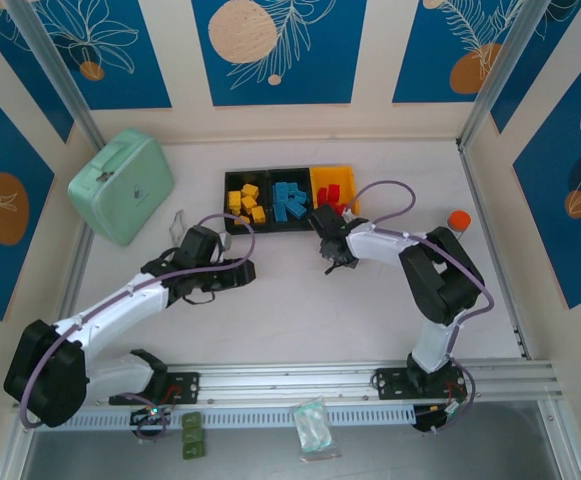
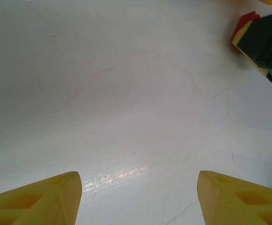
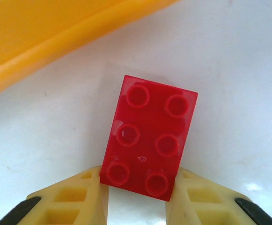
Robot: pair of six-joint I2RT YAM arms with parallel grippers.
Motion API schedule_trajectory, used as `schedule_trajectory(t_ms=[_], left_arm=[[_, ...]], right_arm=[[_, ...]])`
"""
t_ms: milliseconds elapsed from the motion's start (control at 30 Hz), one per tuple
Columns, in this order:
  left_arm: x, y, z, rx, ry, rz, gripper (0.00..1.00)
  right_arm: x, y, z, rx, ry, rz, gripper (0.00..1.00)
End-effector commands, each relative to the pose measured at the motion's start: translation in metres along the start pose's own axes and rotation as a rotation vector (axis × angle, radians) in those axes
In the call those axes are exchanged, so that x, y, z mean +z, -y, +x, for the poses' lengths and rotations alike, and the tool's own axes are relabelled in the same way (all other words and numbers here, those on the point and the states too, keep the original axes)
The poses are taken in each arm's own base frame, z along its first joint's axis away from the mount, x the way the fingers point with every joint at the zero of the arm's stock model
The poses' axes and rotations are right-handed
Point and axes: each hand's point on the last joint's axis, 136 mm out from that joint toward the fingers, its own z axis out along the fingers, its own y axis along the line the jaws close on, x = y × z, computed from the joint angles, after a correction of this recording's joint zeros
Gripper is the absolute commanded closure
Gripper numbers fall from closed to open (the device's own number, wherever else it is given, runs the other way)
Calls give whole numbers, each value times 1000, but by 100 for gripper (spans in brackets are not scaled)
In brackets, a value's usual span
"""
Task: Sort the legos into containers by color
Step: Pick up the lego from the center of the table, then place the lego in the container.
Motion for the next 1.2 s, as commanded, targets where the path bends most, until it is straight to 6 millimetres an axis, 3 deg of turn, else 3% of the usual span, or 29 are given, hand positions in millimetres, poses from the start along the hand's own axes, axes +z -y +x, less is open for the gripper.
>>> schedule_trajectory(t_ms=[0, 333, 600, 933, 1167], left_arm=[[3, 4, 2, 3, -4, 18, 34], [3, 18, -6, 18, 6, 51, 34], [11, 31, -13, 36, -2, 69, 34], [7, 24, -6, 27, 5, 40, 34], [2, 18, -2, 34, 7, 15, 34]], right_arm=[[-16, 7, -5, -15, 39, -5, 70], [-71, 11, -8, -100, 65, -116, 71], [-109, -16, -44, -157, 47, -296, 71], [-86, -64, -101, -186, -36, -376, 71], [-38, -82, -129, -164, -89, -316, 71]])
